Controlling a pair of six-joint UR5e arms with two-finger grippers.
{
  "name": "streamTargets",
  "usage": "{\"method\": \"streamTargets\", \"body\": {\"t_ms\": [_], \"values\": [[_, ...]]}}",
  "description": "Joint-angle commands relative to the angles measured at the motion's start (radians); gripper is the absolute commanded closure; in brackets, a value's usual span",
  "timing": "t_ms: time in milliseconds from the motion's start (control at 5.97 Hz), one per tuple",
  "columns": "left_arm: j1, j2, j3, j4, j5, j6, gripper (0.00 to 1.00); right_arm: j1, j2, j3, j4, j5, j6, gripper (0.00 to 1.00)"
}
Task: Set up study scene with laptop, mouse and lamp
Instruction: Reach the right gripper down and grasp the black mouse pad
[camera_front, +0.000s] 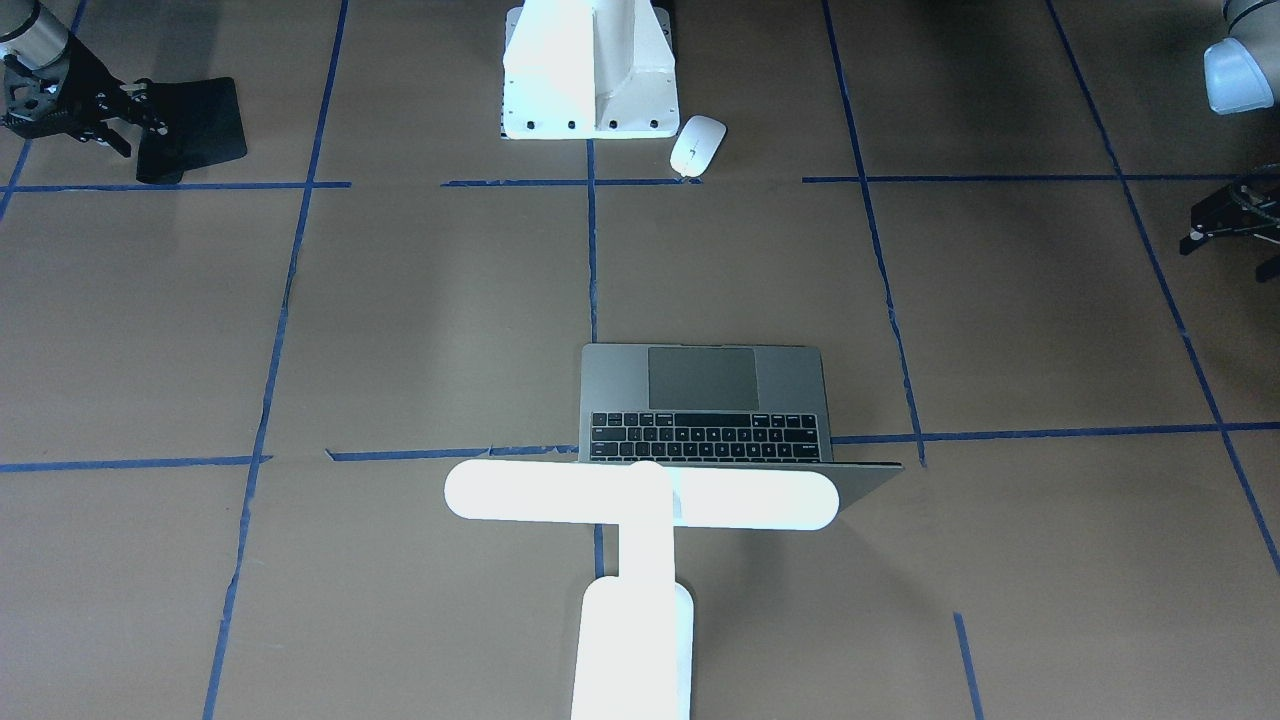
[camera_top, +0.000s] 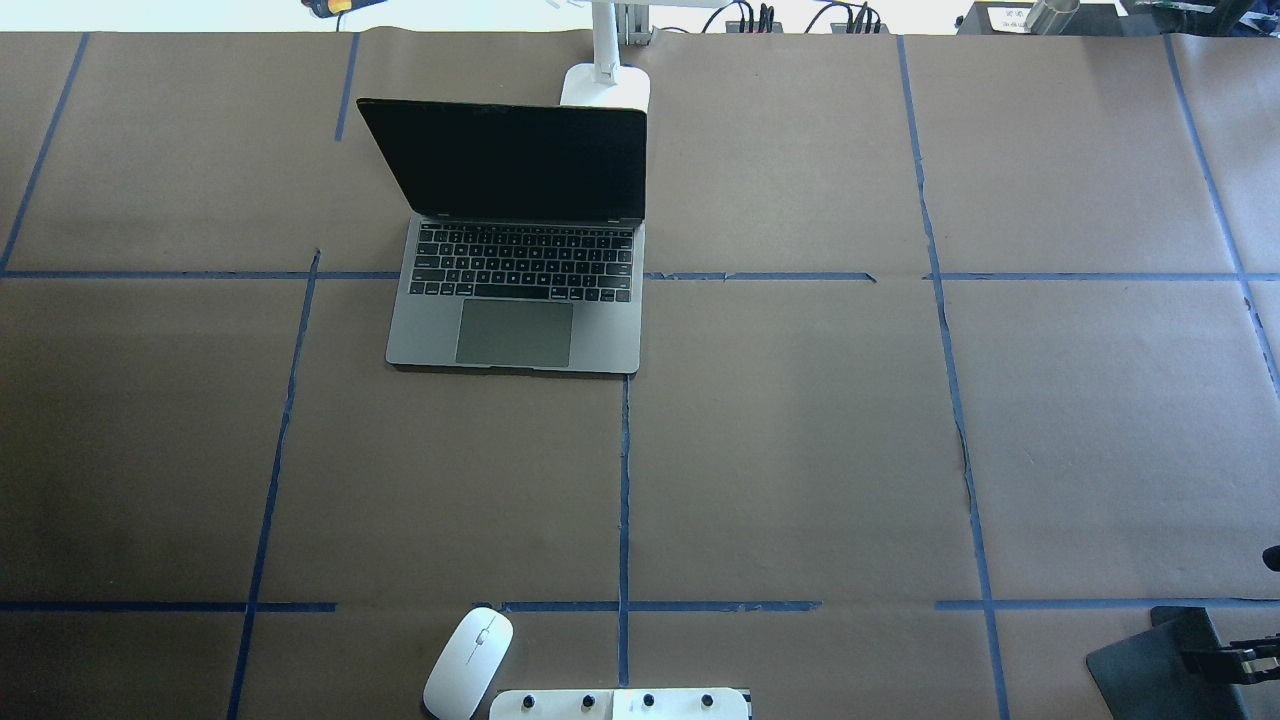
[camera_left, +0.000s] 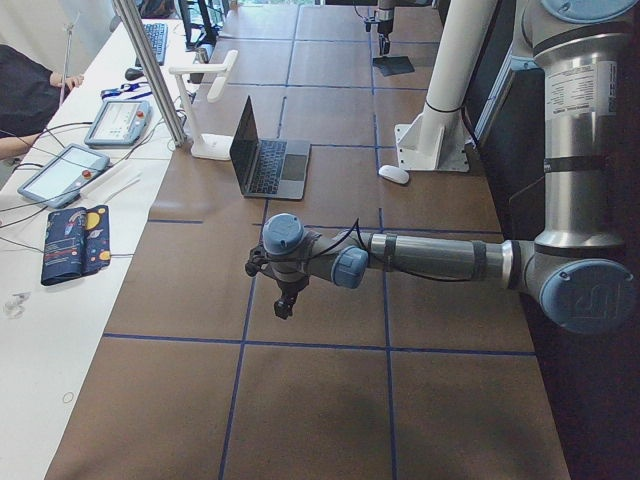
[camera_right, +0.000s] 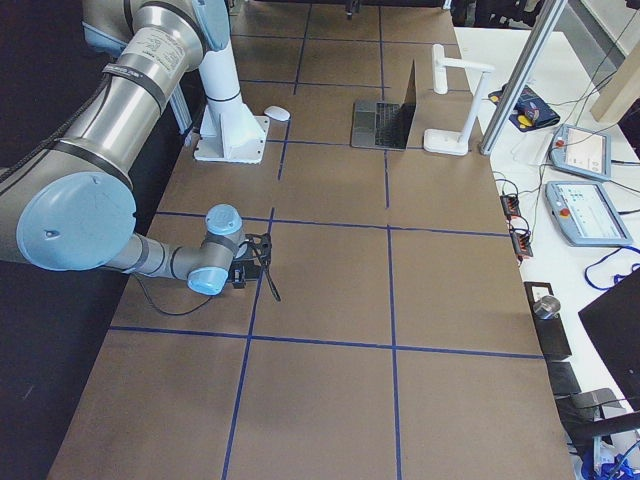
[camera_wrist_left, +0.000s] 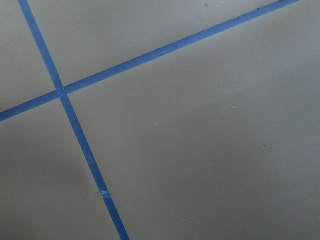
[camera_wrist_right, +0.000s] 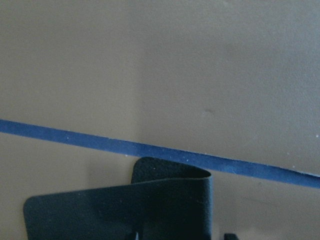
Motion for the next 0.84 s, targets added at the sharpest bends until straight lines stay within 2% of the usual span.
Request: {"method": "streamTargets", "body": {"t_ms": [0,168,335,503,670], "values": [[-0.012,0.000,0.001,0.000,-0.021,0.000,0.00,-0.021,0.008,-0.004,-0.005,-0.009,0.000,0.35],[-0.015,0.000,0.004,0.000,-0.025,0.002,0.00,-0.033,0.009,-0.010,-0.019,-0.022,0.000,0.38],[-0.017,0.000,0.006,0.000,-0.025,0.002,0.00,-0.033,0.009,-0.009,-0.020,-0.029,0.000,0.75],[-0.017,0.000,0.006,0.000,-0.025,0.002,0.00,-0.032,0.011,-0.006,-0.020,-0.030,-0.001,1.00],[-0.017,0.000,0.006,0.000,-0.025,0.002,0.00,-0.029,0.011,0.012,-0.020,-0.030,-0.001,1.00]]}}
